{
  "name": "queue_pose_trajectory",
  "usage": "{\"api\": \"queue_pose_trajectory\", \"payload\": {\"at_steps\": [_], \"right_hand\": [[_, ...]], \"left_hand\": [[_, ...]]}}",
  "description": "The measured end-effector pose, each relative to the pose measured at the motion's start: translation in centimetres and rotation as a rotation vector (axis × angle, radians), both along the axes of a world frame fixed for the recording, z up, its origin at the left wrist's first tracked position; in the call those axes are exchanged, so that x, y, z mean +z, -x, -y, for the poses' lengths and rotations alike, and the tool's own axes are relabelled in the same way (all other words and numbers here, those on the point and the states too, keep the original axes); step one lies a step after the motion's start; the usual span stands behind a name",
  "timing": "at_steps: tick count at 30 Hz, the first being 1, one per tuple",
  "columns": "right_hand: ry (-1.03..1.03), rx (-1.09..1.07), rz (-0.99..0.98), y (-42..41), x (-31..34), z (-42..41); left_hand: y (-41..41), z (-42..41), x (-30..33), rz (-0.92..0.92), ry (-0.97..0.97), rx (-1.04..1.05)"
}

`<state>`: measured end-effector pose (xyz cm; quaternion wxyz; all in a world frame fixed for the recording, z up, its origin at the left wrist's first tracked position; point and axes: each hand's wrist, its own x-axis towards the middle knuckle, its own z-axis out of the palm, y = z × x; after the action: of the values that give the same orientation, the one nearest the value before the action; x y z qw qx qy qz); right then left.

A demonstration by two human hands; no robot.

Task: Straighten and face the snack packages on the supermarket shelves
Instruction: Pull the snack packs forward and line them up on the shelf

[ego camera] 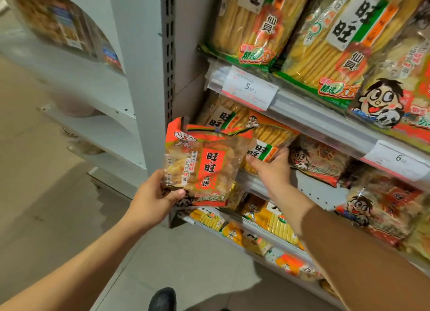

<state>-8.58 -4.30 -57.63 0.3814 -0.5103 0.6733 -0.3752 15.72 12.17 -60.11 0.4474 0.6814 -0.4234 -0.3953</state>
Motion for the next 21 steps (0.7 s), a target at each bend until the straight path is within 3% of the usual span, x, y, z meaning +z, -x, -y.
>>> {"api": "queue_pose_trajectory", "payload": {"at_steps": [10, 14, 18, 21], "right_hand": [[-0.125, 0.09, -0.067, 1.6, 0.7, -1.2], [-0.027, 0.021, 0.032, 4.3, 1.0, -4.6], [-0.084, -0.032, 0.28, 8.4, -0.1, -9.0], [-0.245, -0.076, 0.481, 11.7, -0.4, -11.2]], "left_hand": [[1.1, -2.0, -1.8, -0.109, -0.048, -0.105], [3.6, -2.0, -1.6, -0.119, -0.045, -0.204], [7.6, -0.2, -0.9, -0.14, -0.041, -0.303], [11.4, 1.5, -0.3, -0.105, -0.017, -0.382]]}}
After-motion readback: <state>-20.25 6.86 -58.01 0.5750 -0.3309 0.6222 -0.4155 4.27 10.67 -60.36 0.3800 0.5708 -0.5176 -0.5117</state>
